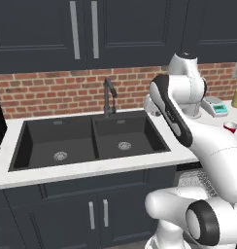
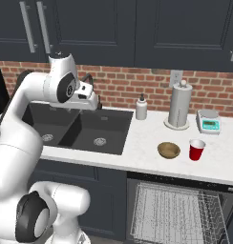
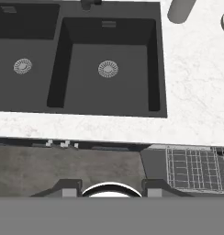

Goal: Pick up the cup and bowl from the counter, place them in the dishwasher, and close the dishwasher door.

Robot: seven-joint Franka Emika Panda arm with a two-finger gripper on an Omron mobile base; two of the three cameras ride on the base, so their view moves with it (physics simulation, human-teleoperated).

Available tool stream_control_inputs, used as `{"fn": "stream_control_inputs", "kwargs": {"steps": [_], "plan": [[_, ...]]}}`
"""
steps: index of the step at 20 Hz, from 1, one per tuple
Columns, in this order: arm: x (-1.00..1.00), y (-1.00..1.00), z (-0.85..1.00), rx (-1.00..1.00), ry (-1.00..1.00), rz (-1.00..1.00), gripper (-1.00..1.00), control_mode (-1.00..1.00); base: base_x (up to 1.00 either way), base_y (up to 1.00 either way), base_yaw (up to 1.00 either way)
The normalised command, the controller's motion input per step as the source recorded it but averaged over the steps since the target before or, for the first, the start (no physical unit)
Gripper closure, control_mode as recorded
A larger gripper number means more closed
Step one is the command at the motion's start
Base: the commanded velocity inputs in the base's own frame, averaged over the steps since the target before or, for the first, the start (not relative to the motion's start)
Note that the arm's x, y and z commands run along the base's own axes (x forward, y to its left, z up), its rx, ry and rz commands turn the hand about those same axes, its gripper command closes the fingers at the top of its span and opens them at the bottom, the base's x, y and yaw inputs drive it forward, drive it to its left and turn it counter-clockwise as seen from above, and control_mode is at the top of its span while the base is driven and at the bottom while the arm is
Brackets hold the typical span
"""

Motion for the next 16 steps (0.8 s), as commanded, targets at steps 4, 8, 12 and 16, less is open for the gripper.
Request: {"fn": "stream_control_inputs", "kwargs": {"steps": [4,8,12,16], "plan": [[0.00,-0.16,-0.01,0.04,0.02,0.00,-1.00,-1.00,0.00,0.00,0.00],[-0.06,-0.10,-0.11,0.03,-0.05,-0.06,-1.00,-1.00,0.00,0.00,0.00],[-0.61,0.00,0.00,0.00,-0.19,-0.17,-1.00,-1.00,0.00,0.00,0.00],[-0.73,0.00,-0.04,0.00,-0.06,-0.15,-1.00,-1.00,0.00,0.00,0.00]]}}
